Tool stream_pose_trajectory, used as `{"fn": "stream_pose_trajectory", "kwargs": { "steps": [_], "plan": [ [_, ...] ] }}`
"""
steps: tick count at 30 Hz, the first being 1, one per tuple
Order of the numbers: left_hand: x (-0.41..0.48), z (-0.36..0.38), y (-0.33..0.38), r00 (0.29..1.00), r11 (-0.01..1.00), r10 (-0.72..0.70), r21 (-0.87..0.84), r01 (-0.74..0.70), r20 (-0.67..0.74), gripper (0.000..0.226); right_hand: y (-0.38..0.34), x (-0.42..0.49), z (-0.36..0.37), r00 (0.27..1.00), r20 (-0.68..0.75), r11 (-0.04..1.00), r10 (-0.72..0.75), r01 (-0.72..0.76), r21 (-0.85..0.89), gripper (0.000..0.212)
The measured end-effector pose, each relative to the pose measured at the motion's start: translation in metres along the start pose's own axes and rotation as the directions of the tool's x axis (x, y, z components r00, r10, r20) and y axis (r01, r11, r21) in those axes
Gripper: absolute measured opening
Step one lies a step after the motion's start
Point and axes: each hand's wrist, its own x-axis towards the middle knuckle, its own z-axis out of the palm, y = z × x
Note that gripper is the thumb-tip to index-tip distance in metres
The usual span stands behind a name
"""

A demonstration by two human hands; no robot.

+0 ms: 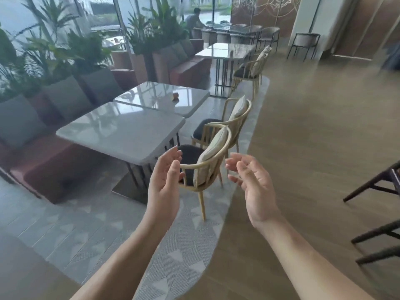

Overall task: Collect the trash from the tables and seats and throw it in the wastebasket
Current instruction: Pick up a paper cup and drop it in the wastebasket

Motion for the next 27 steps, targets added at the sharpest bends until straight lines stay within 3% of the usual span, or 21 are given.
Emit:
{"fn": "stream_pose_trajectory", "kwargs": {
  "steps": [15, 27],
  "plan": [
    [0.225, 0.269, -0.124, 0.948, 0.998, -0.028, -0.046, 0.045, 0.317, 0.04, 0.053, 0.241, -0.2, 0.929, -0.369, 0.995, -0.042, 0.005, -0.1, 0.03],
    [0.442, 0.428, -0.189, 0.914, 0.992, -0.062, -0.079, 0.102, 0.4, 0.033, 0.095, 0.492, -0.297, 0.901, -0.432, 0.996, -0.042, 0.005, -0.088, 0.029]
  ]
}}
